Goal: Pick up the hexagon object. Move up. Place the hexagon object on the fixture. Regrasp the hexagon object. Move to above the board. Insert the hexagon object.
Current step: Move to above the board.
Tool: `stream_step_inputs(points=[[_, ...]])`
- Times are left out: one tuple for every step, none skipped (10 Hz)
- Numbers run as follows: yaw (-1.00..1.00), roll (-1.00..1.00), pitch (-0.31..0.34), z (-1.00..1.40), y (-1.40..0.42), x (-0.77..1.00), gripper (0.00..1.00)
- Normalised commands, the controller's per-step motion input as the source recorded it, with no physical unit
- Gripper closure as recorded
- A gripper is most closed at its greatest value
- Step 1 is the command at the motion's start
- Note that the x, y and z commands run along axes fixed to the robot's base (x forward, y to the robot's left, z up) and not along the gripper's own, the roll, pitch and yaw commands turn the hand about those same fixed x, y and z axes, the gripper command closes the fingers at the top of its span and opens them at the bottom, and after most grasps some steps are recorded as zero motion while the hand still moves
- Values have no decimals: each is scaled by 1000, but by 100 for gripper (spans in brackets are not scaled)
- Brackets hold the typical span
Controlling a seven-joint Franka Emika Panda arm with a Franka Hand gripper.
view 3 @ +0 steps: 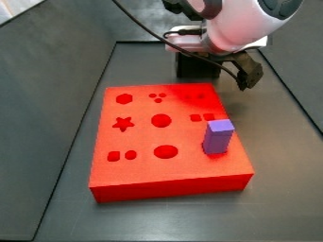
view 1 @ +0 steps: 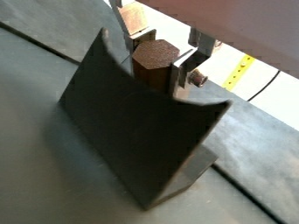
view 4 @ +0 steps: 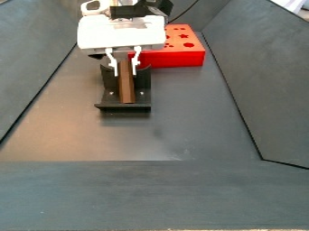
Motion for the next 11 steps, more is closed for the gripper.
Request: stream_step_inputs(points=[[-58, -106, -68, 1000, 65, -56, 100], [-75, -114, -55, 1000, 64, -62, 100], [-80, -119, -42, 1000, 62, -62, 100], [-82, -123, -24, 1000, 61, -63, 100], [-77, -121, -11, 1000, 60, -65, 100], [-69, -115, -3, 1000, 58, -68, 100], [-58, -109, 12, 1000, 56, -72, 100], [-47, -101, 17, 1000, 54, -73, 100], [-37, -92, 26, 1000, 52, -76, 100], [-31, -86, 29, 1000, 51, -78, 100], [-20, -77, 36, 1000, 47, -78, 100]])
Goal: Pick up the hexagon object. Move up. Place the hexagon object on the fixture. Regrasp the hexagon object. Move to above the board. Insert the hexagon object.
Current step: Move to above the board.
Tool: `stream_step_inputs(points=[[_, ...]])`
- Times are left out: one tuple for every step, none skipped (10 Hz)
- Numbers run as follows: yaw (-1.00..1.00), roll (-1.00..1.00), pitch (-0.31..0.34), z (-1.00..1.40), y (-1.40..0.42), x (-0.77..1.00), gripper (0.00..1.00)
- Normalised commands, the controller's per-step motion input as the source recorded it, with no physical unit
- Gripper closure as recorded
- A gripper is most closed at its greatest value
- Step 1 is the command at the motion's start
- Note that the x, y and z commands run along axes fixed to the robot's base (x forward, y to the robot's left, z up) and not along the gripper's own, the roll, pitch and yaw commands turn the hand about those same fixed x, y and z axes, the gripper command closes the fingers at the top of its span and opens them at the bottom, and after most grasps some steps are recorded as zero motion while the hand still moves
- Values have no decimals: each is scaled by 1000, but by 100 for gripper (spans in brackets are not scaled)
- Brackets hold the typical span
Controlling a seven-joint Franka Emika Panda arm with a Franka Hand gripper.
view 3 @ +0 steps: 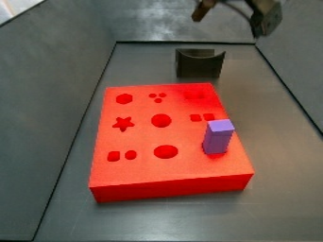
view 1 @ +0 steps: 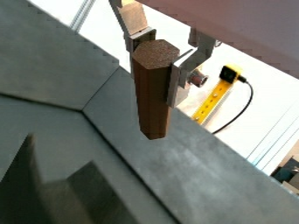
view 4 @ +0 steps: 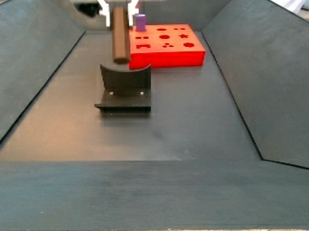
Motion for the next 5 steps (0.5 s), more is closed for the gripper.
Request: stream_step_inputs(points=[[-17, -72, 41, 1000, 46, -80, 100], [-5, -62, 49, 1000, 40, -82, 100], [-1, -61, 51, 1000, 37, -83, 100], [8, -62, 50, 1000, 32, -81, 100], [16, -64, 50, 1000, 30, -82, 100]])
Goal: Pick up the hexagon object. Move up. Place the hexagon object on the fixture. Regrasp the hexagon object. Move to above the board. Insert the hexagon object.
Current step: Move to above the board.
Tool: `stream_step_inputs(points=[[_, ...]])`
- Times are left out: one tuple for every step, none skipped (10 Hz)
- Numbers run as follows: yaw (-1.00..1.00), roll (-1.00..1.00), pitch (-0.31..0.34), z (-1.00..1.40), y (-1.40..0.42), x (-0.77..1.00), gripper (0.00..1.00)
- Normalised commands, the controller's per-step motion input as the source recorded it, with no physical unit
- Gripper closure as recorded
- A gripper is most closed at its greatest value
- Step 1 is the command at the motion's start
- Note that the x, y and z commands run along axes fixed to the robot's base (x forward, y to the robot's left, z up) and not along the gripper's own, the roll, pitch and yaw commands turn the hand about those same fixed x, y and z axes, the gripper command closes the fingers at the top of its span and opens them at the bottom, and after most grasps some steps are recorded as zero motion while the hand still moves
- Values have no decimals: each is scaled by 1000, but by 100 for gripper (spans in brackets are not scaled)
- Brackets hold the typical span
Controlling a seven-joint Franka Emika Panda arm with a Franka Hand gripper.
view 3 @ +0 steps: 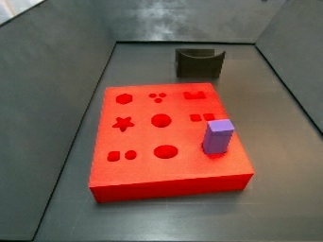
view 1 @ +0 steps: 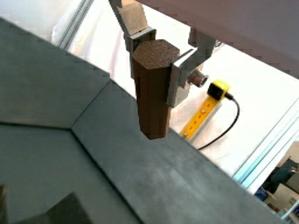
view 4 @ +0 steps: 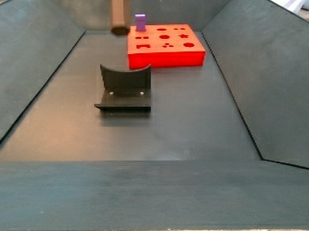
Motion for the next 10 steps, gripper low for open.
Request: stream_step_inputs(points=[[19, -67, 50, 1000, 25, -84, 100], [22, -67, 47, 915, 20, -73, 100], [26, -68, 48, 681, 12, -50, 100], [27, -65, 57, 508, 6, -36, 100], [30, -62, 72, 279, -3, -19, 100], [-100, -1000, -8, 94, -1000, -451, 100], [-99, -1000, -15, 79, -1000, -448, 100], [-102, -1000, -26, 97, -1000, -478, 100], [-105, -1000, -32, 87, -1000, -493, 100], [-107, -1000, -36, 88, -1000, -501, 100]])
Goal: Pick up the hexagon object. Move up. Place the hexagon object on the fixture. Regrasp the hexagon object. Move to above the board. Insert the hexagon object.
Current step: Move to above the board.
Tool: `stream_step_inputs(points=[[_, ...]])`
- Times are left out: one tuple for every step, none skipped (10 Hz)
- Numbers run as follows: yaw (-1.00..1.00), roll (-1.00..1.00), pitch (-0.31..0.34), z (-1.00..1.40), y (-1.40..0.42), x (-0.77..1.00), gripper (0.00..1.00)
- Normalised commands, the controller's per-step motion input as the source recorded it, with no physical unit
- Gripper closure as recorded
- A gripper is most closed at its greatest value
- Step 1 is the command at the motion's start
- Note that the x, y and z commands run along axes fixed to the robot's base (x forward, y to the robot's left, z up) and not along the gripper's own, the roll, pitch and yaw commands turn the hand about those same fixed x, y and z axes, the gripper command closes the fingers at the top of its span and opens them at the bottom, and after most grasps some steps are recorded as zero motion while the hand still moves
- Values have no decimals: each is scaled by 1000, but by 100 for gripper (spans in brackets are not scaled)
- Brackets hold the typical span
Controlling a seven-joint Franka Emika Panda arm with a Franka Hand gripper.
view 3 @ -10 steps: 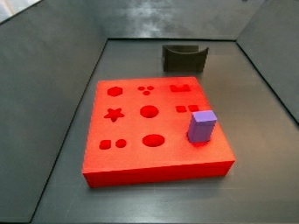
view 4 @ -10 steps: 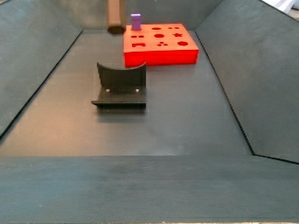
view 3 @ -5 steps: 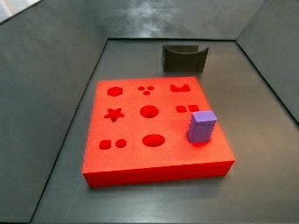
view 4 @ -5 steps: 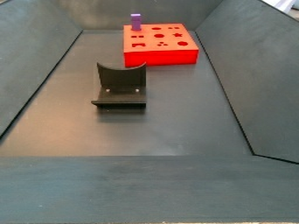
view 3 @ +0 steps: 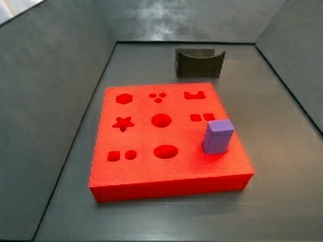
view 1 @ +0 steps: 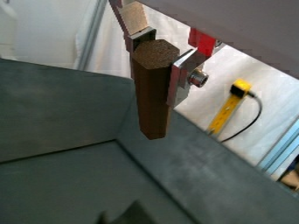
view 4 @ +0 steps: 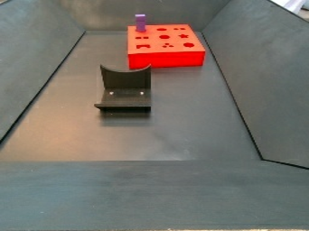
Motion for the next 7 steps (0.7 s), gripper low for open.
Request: stream_step_inputs(points=[[-110, -1000, -34, 90, -1000, -518, 100], [-113, -1000, -30, 92, -1000, -535, 100], [-113, -1000, -34, 96, -1000, -559, 100], [-111, -1000, -41, 94, -1000, -595, 100], [-108, -1000, -49, 82, -853, -551, 100], [-102, -1000, -62, 55, -550, -397, 100], [-87, -922, -67, 27, -299, -264, 100]])
